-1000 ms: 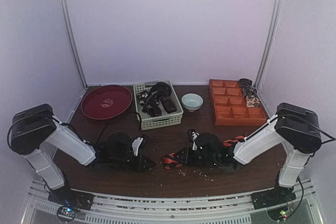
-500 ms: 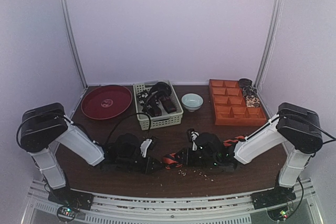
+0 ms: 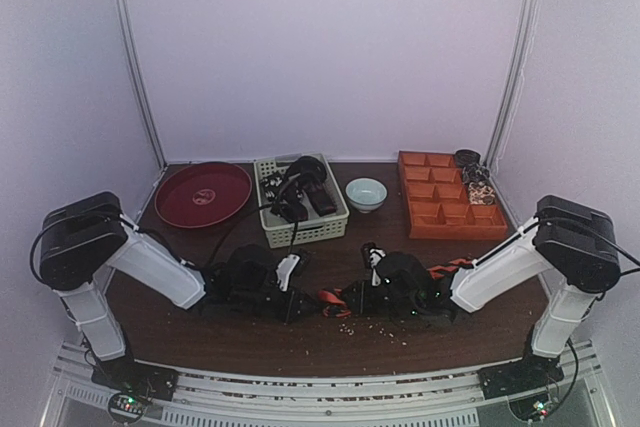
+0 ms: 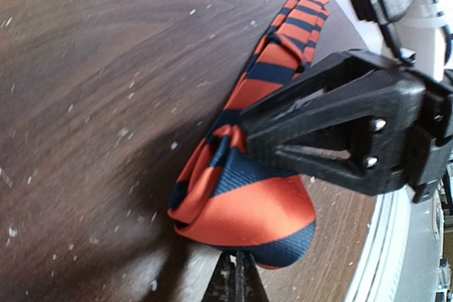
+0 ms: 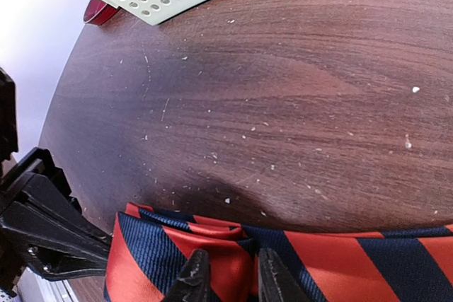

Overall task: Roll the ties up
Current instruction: Roll the tie at the center of the board.

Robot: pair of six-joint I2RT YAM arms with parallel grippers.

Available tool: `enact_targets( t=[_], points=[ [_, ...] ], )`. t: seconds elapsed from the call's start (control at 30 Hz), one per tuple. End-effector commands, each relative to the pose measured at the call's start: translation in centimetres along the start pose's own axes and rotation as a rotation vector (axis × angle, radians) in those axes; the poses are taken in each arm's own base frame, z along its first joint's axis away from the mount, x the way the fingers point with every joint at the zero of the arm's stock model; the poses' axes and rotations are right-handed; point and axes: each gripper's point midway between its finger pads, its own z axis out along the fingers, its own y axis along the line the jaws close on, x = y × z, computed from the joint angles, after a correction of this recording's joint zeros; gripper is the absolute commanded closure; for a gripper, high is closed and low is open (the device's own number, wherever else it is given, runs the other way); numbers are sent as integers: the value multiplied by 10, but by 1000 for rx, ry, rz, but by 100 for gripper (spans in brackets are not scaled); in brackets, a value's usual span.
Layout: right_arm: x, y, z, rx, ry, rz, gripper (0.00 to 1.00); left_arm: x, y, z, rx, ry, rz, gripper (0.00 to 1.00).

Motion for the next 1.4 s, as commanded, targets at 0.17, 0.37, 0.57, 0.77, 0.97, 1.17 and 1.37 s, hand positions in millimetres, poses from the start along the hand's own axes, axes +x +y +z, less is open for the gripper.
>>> enact_targets(
  t=[0.17, 0.37, 0.57, 0.77, 0.97, 1.17, 1.37],
  points=[
    [13, -25, -7, 65, 14, -38, 77, -34, -39, 9, 118, -56, 134, 100],
    [9, -28, -10, 71, -13, -38, 78, -34, -40, 20, 119, -33, 149, 100],
    [1, -38, -16, 132, -52, -36, 79, -35, -39, 26, 114, -23, 154, 100],
    [-8, -44, -24, 181, -82, -38, 76, -39, -40, 33, 108, -11, 159, 100],
    [-16, -53, -34, 209, -121, -12, 72, -42, -38, 41, 98, -4, 159, 100],
    [-28, -65, -51, 269, -168, 25, 66, -47, -37, 49, 86, -4, 162, 100],
    [-42, -30, -64, 123, -180, 12, 58, -48, -37, 59, 92, -5, 152, 100]
  ],
)
